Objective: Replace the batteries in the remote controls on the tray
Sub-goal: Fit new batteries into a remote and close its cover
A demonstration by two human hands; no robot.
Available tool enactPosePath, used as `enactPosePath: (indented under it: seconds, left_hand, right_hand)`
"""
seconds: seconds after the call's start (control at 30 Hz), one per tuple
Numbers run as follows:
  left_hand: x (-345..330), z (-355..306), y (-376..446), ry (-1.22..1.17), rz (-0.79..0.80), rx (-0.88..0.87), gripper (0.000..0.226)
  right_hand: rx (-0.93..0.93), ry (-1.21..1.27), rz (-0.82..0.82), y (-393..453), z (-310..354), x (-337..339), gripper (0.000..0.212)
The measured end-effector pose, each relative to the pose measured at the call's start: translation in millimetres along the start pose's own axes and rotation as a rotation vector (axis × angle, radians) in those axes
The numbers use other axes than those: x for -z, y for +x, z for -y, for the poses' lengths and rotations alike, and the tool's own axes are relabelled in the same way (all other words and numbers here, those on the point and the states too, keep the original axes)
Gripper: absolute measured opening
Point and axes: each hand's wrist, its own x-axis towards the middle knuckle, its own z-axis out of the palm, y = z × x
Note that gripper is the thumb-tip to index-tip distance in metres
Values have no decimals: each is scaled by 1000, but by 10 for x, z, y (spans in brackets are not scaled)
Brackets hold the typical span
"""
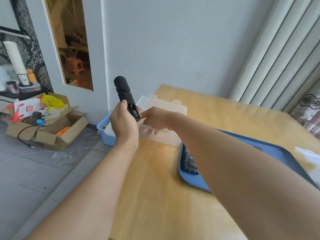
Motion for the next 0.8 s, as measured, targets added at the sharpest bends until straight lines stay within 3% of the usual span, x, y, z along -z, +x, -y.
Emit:
enactPosePath:
  seconds: [0.17, 0.4, 0.7, 0.8]
  left_hand:
    - [-29, 42, -4, 61, 26, -30, 42]
    - [-29, 37, -10, 76, 30, -21, 39]
    - [-41, 56, -22, 97, 29, -27, 43]
    - [-29, 84, -5, 63, 49, -26, 43]
  right_hand:
    - [12, -356, -9, 113, 123, 86, 41]
    - [38, -342, -212, 169, 113, 12, 21]
    - [74, -559, -67, 334, 110, 0, 2]
    - [52, -646, -7, 336, 109, 27, 19]
